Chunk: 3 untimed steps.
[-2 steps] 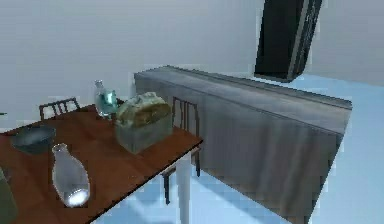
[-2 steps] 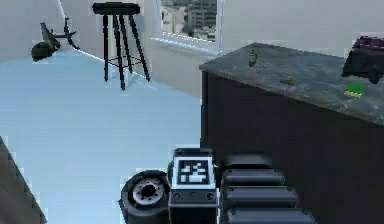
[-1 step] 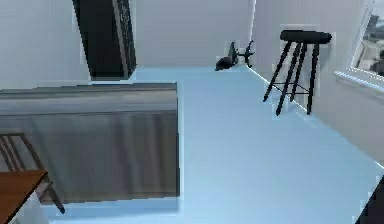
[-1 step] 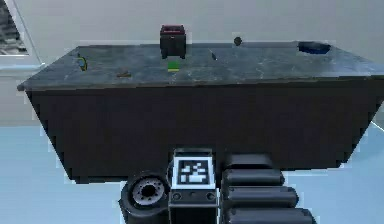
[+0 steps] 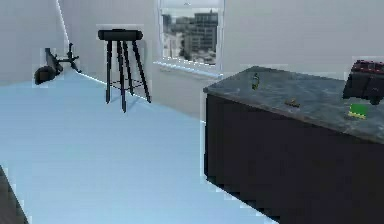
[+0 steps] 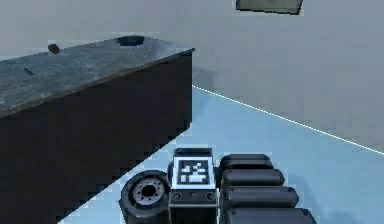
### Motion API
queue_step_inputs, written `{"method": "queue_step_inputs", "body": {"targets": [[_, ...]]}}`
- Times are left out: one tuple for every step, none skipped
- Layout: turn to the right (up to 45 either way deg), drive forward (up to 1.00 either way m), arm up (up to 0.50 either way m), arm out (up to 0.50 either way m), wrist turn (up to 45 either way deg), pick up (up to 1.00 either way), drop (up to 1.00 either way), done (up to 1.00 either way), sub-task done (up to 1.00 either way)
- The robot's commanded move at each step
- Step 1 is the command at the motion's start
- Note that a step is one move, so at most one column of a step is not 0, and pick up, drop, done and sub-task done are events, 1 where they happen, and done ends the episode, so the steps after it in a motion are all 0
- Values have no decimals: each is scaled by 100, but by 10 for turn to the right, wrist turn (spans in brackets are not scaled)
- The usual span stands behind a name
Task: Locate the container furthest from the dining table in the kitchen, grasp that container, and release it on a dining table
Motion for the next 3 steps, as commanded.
{"method": "queue_step_inputs", "body": {"targets": [[450,0,0,0,0,0,0,0,0],[300,0,0,0,0,0,0,0,0],[-450,0,0,0,0,0,0,0,0]]}}
